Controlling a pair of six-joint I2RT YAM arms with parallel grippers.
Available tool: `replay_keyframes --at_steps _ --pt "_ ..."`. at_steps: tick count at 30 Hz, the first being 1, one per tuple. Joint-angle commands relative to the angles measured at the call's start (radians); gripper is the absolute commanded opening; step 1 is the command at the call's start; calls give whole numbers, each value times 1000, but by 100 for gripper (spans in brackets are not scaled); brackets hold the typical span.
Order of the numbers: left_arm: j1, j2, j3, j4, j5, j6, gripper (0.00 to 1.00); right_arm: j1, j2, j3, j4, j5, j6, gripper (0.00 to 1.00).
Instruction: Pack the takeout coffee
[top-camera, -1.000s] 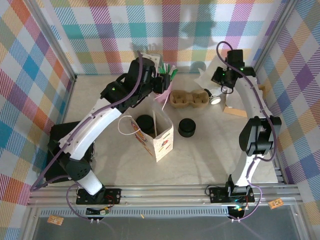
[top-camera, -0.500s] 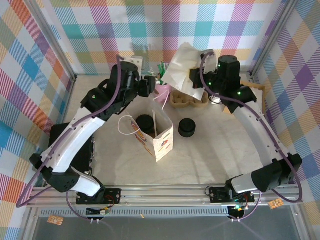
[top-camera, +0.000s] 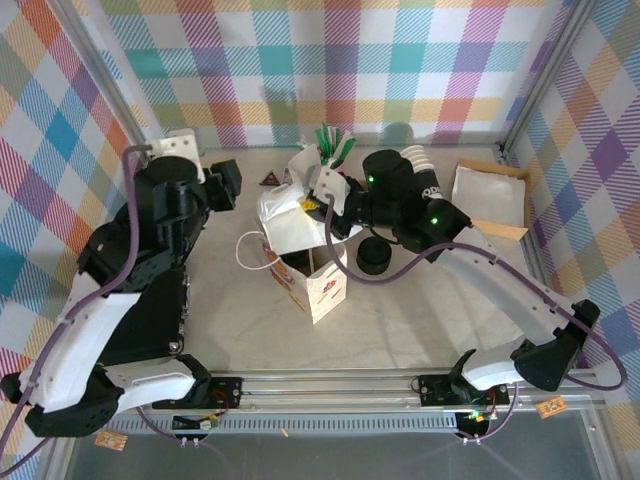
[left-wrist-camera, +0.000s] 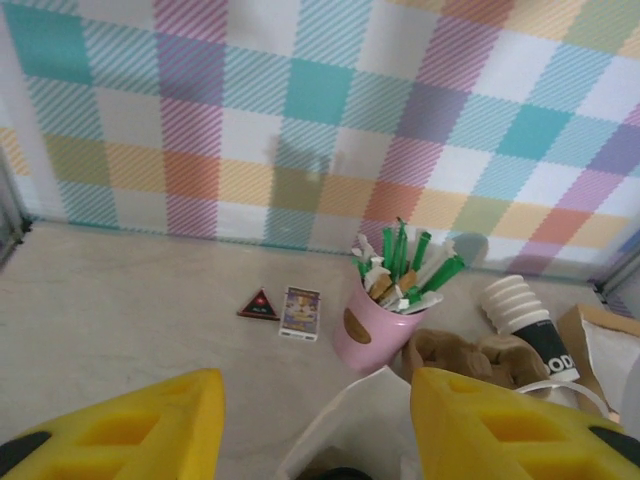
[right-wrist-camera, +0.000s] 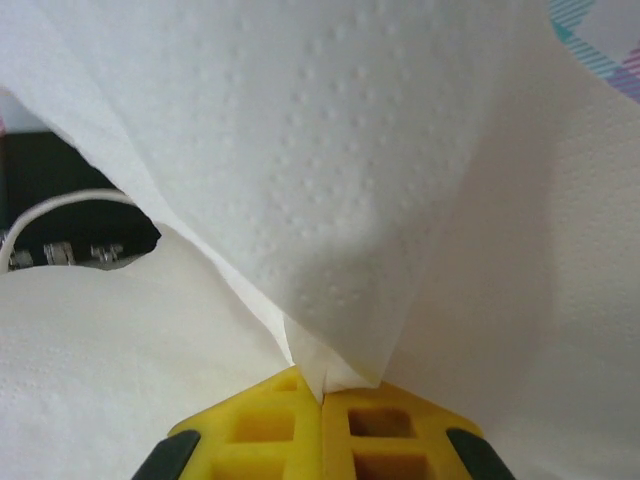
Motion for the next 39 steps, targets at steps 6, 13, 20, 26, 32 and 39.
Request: replay_keyframes --at_steps 6,13,20,26,32,39 --pt "6 -47 -36 -52 -87 -2 52 65 35 117 -212 184 -347 0" --pt "8 -72 -81 -11 -73 -12 52 98 79 169 -304 279 -463 0" --pt "7 -73 -87 -19 -54 -11 52 139 95 183 -388 306 -492 0" --pt "8 -88 -108 -10 -46 -17 52 182 133 217 -465 285 -449 4" --pt "7 -88 -111 -12 -34 -21 52 188 189 286 -521 231 -390 10" --pt "7 -78 -116 0 -11 -19 52 189 258 333 -554 314 -395 12"
